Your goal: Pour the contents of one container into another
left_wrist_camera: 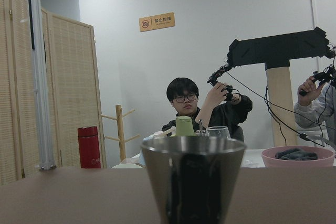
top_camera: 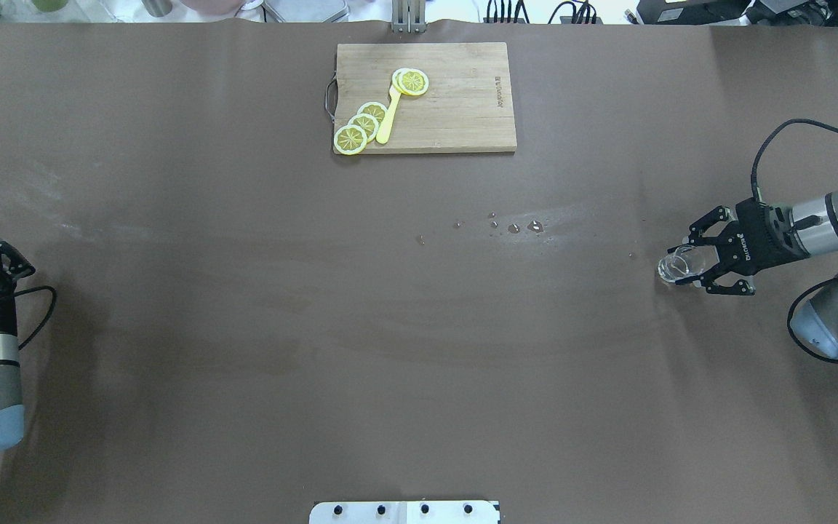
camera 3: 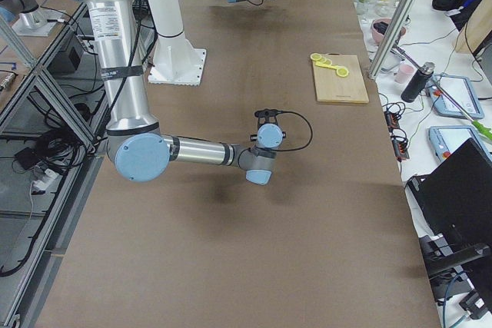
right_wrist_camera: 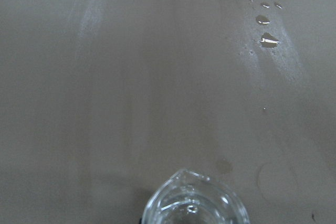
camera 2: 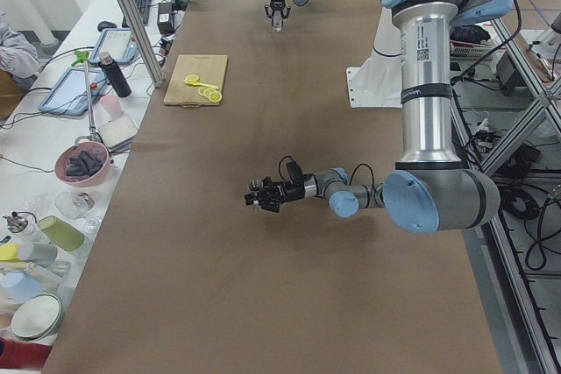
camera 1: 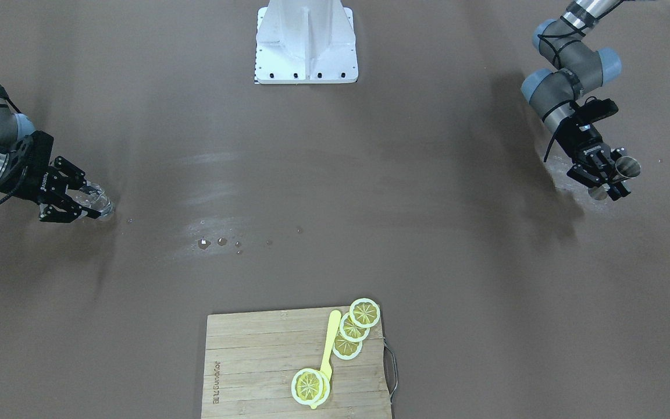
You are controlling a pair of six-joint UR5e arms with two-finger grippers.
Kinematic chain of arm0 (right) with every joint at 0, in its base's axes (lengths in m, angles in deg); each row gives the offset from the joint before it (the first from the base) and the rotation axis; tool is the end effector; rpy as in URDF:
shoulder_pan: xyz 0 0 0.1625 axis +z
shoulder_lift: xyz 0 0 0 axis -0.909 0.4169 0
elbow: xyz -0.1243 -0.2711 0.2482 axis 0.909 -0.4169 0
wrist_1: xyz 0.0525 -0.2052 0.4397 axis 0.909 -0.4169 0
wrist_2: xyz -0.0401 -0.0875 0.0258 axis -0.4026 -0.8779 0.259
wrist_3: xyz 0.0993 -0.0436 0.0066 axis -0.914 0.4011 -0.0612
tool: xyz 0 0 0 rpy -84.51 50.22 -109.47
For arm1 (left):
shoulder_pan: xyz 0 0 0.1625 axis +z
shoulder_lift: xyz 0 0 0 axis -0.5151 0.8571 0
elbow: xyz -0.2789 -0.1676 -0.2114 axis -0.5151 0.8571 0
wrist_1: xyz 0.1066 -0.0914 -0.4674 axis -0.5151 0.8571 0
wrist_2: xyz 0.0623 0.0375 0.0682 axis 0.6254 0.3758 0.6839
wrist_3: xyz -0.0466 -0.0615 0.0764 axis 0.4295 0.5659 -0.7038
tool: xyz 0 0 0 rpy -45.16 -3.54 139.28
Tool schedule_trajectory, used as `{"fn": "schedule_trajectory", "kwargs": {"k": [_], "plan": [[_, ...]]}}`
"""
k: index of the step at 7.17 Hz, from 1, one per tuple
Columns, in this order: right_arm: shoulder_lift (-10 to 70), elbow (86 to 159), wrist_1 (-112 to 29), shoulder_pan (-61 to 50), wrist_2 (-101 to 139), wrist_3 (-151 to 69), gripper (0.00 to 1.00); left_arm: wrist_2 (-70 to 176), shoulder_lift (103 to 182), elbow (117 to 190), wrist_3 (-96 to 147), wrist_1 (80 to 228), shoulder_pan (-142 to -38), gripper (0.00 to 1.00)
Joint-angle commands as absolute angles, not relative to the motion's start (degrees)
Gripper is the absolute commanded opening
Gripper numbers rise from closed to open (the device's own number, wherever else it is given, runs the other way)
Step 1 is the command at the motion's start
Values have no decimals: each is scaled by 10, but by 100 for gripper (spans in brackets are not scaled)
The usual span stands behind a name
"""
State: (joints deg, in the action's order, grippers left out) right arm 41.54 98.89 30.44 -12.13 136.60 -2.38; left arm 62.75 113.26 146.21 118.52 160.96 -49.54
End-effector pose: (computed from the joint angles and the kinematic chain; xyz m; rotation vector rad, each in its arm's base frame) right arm -0.3274 -0.5214 0.5700 1.1788 -0.9797 -1.3917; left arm 0.3862 -0.3820 0.6657 1.3881 0.2511 -0.7334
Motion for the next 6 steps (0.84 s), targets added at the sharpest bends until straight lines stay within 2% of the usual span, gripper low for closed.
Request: {"fn": "schedule_trajectory", "kwargs": {"k": [1,2,3,4,6], "plan": [[415,989,304,-125,1363,-25,37,613,1120,1448,1188,1611,-497,0],[415,988,304,-125,1362,-25,62,599,1120,1446,1191,1612,-497,0],[415,988,304,-126,1362,-25,79,599,1120,1444,1279,1610,-496,0],[415,988,304,-126,1363,-27,100,599,1119,1436,1321,1608,-496,0],[414,989,304,-126,1363,-27,100,601,1120,1427,1329,1608,-495,0]]}}
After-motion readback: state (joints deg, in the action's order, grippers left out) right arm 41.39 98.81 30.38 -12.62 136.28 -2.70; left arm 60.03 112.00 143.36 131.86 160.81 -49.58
